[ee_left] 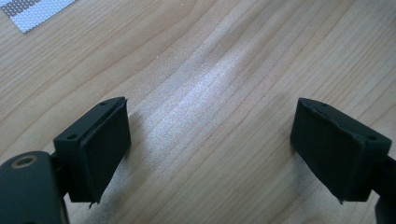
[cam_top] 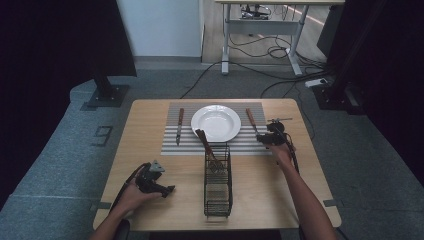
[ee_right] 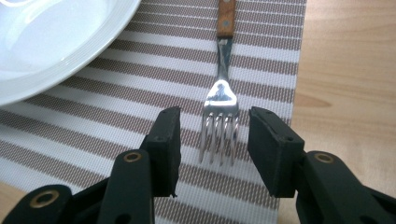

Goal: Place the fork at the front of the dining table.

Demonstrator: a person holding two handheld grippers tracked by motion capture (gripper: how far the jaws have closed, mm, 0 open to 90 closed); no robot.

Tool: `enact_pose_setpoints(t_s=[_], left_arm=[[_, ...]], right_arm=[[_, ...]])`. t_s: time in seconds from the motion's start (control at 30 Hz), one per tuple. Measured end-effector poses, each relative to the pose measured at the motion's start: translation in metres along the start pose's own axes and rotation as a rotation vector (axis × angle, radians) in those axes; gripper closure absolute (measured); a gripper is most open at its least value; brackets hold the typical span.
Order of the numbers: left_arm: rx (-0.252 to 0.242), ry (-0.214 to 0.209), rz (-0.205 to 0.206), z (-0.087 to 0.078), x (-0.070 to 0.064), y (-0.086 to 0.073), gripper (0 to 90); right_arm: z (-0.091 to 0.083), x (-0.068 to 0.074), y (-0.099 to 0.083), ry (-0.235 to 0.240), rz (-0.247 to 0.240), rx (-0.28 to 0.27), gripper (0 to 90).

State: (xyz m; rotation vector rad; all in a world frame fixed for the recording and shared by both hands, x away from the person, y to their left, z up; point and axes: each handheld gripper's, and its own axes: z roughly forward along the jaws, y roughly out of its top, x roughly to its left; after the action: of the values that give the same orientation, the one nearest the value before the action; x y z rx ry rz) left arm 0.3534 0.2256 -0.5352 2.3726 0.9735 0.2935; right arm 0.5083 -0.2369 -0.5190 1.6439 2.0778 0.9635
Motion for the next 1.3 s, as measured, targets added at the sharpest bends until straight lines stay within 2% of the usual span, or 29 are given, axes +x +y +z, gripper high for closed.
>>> enact_pose_setpoints(t_s=[0.13, 0.27, 0.47, 0.67, 1.0, 1.17, 1.3], left_arm=[[-0.001, 0.000, -0.001, 0.000, 0.000, 0.000, 12.1], [-0.001, 0.000, -0.001, 0.000, 0.000, 0.000, 12.2], [0.000, -0.001, 0.000, 0.000, 0.000, 0.000, 12.1], [-0.001, 0.000, 0.000, 0.000, 0.000, 0.000, 12.1], [0.000, -0.001, 0.001, 0.000, 0.000, 0.000, 12.1], [-0.002, -0.001, -0.001, 0.000, -0.001, 0.000, 12.2], [-0.002, 0.000, 0.001, 0.000, -0.001, 0.000, 12.2]], right_arm=[[-0.001, 0.002, -0.005, -0.001, -0.007, 0.020, 51.7], [-0.002, 0.001, -0.007, -0.007, 0.008, 0.024, 50.4], [0.000, 0.002, -0.015, 0.023, 0.023, 0.043, 50.5], [0.001, 0.005, -0.017, 0.052, 0.019, 0.044, 50.5], [0.004, 0.013, -0.018, 0.065, -0.011, 0.051, 50.4], [0.003, 0.014, -0.018, 0.055, -0.016, 0.045, 49.1], [-0.006, 0.014, -0.015, 0.042, -0.015, -0.002, 47.1]])
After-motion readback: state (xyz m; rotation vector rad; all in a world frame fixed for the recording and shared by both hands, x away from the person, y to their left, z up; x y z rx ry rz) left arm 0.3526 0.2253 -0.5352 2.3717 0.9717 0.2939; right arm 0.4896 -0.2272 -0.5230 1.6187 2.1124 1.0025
